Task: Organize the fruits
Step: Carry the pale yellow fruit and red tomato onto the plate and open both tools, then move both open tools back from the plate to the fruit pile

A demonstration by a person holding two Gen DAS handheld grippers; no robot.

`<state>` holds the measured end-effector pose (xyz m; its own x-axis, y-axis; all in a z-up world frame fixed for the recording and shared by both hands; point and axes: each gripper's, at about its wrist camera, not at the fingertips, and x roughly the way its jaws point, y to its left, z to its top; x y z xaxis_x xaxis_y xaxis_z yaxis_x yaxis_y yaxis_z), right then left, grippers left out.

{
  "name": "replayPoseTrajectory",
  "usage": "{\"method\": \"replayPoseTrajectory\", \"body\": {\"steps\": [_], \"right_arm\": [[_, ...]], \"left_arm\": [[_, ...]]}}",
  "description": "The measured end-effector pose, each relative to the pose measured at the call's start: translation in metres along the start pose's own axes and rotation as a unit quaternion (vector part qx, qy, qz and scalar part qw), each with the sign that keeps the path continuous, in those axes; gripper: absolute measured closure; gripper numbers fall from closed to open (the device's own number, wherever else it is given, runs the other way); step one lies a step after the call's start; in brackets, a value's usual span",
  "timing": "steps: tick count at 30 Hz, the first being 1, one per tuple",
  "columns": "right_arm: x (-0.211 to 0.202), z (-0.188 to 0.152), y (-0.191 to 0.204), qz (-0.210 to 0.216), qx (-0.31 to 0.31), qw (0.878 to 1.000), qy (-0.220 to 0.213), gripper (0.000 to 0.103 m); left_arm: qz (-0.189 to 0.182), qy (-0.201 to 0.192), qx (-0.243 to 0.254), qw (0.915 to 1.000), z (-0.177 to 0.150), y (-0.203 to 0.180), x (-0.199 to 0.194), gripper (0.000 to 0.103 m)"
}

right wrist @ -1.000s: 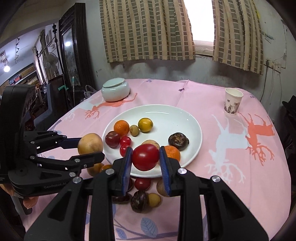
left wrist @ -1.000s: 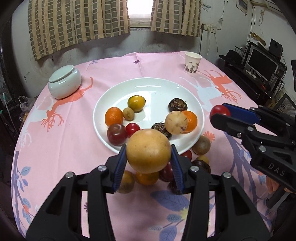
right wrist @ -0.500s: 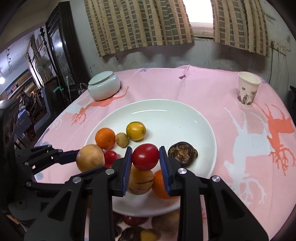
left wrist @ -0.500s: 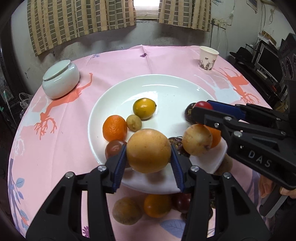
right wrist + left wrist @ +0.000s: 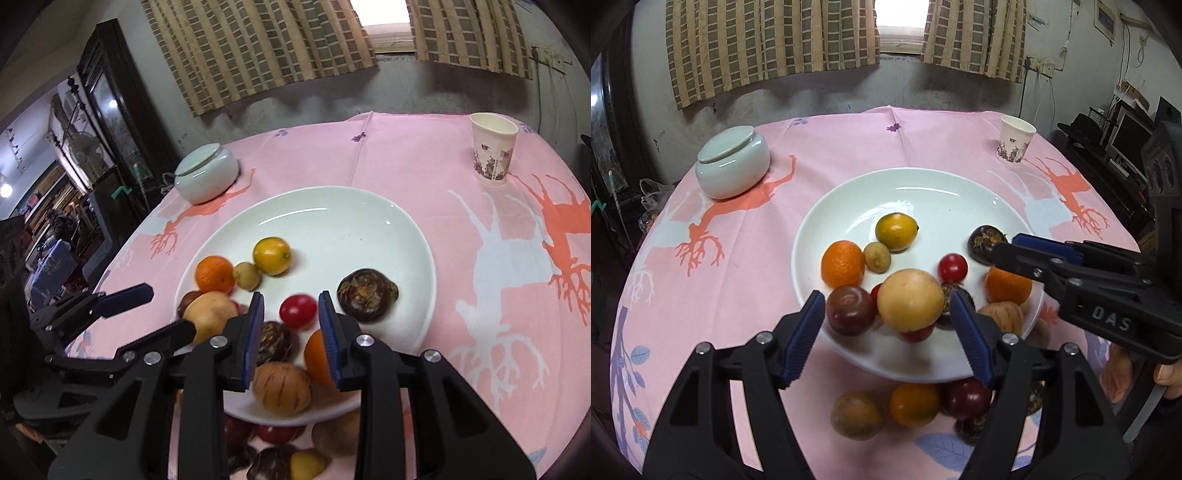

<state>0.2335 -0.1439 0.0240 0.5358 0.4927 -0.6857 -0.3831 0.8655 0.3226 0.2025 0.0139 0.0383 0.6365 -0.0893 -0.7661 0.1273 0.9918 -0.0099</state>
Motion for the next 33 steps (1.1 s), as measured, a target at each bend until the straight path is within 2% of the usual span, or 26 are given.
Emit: {"method": "replayPoseTrajectory", "body": {"steps": [3, 17, 20, 23, 28, 33], "right_arm": [[-0.014, -0.008, 0.005, -0.005, -0.019, 1.0, -0.001, 0.072], [-0.064, -0.044, 0.002, -0.027, -0.008, 1.0, -0.011, 0.067], [-0.072, -0.053, 0.004, -0.03, 0.001, 0.999, -0.02, 0.043], [-0.077, -0.065, 0.01, -0.039, -0.007, 0.999, -0.025, 0.043], [-0.074, -0.085, 0.022, -0.06, -0.034, 0.998, -0.005, 0.043], [-0.069, -0.098, 0.022, -0.058, -0.035, 0.998, 0.001, 0.043]], "left_arm": [[0.009, -0.007, 0.003, 0.9999, -0.008, 0.006, -0.01, 0.031], [0.013, -0.007, 0.001, 0.9999, -0.048, 0.02, -0.041, 0.029], [0.014, -0.005, 0.003, 0.9999, -0.058, 0.019, -0.045, 0.027], [0.015, -0.011, 0.003, 0.9998, -0.067, 0.018, -0.048, 0.024], [0.024, -0.021, 0.021, 0.9993, -0.08, 0.012, -0.049, 0.019], [0.02, 0.001, 0.015, 0.9997, -0.091, 0.015, -0.037, 0.018]]}}
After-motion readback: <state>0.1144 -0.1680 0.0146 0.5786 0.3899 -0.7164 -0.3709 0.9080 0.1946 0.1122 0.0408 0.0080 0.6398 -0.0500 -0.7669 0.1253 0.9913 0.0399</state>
